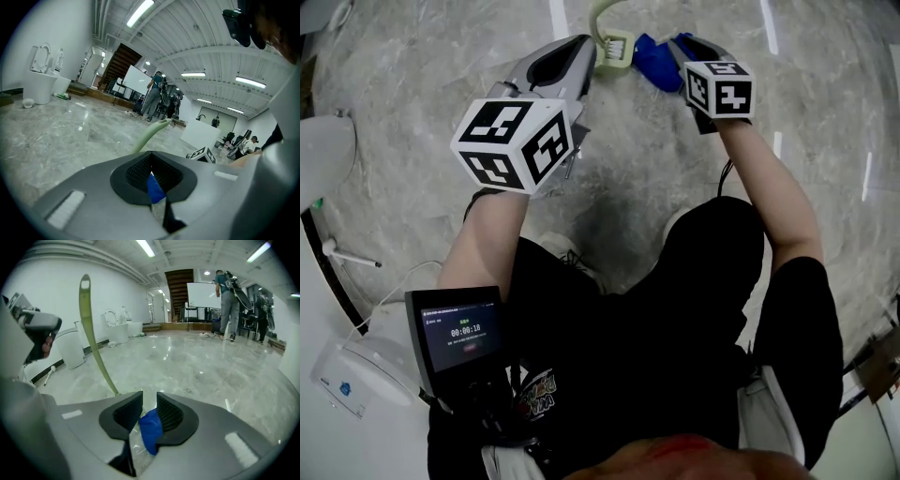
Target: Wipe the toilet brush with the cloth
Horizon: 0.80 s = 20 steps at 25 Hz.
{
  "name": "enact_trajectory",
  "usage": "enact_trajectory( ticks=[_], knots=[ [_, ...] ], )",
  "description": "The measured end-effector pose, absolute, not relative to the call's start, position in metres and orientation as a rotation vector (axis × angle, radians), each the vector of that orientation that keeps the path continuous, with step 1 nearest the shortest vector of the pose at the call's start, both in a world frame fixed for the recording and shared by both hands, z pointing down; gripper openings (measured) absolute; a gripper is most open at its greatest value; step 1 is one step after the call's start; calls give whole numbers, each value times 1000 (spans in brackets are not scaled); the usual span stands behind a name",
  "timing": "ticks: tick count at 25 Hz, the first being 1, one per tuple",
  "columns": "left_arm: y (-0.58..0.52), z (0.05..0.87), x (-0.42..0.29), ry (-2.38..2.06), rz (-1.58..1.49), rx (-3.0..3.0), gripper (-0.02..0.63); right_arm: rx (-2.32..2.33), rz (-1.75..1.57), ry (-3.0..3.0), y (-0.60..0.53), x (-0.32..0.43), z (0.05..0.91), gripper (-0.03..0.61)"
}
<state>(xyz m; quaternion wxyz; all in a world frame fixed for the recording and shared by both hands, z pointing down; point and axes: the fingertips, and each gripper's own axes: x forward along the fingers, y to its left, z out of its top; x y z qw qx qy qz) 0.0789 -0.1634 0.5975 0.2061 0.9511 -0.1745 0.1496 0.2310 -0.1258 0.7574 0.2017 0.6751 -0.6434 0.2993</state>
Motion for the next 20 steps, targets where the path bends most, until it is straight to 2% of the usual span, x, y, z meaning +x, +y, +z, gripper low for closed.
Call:
enact_trajectory(
  ticks=[9,15,20],
  knots=[
    [-151,588,87,-440,432,2796,11,1972,526,-1809,-117,236,676,91],
    [-163,574,81,-531,326,2677,6,1981,509,-1837,-113,226,646,90],
    [-170,553,49,-637,318,2530,6,1984,662,-1819,-104,211,597,91]
  ],
)
